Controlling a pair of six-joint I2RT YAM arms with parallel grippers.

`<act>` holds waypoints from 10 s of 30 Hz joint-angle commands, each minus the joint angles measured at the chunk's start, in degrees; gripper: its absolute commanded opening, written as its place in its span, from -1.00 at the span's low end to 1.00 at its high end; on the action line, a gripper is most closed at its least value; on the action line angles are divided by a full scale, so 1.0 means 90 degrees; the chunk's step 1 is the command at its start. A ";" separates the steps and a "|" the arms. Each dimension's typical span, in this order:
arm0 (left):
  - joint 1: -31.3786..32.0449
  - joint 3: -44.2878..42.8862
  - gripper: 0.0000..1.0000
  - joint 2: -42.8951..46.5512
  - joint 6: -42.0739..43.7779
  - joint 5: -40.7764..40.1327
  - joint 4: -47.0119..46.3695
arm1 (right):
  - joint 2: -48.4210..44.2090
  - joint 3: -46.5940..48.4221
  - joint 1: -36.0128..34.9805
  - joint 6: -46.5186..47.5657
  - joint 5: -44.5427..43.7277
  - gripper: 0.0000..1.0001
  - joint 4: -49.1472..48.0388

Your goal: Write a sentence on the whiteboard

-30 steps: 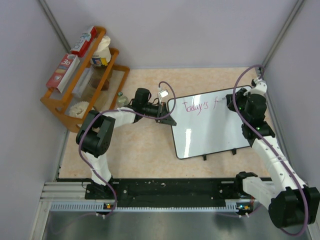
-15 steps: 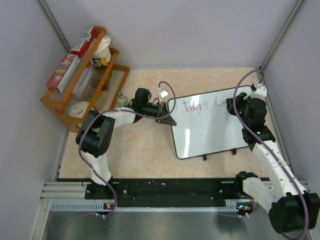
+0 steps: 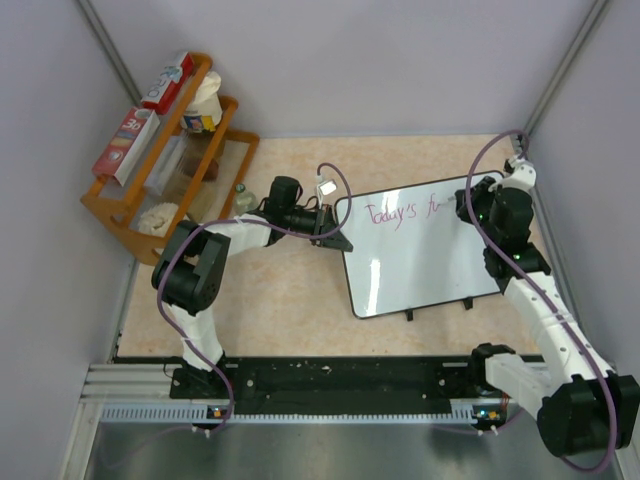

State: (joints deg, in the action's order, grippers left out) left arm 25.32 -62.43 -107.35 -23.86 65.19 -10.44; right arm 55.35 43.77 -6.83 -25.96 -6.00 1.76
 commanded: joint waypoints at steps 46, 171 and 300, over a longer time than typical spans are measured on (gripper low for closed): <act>0.0136 0.0228 -1.00 0.0160 0.0717 0.0101 0.0427 | -0.0008 0.0801 0.0075 0.0052 -0.0183 -1.00 -0.0088; 0.0136 0.0267 -1.00 0.0268 0.0756 0.0110 0.0466 | -0.0262 0.0263 0.0193 0.0062 -0.0603 -1.00 0.0058; 0.0136 0.0257 -1.00 0.0219 0.0737 0.0169 0.0437 | -0.0037 0.0615 0.0593 0.0081 -0.0925 -1.00 -0.0410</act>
State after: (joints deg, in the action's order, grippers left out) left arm 25.30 -62.11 -106.26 -22.55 65.14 -8.97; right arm 54.19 46.30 -2.33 -26.02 -11.81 0.36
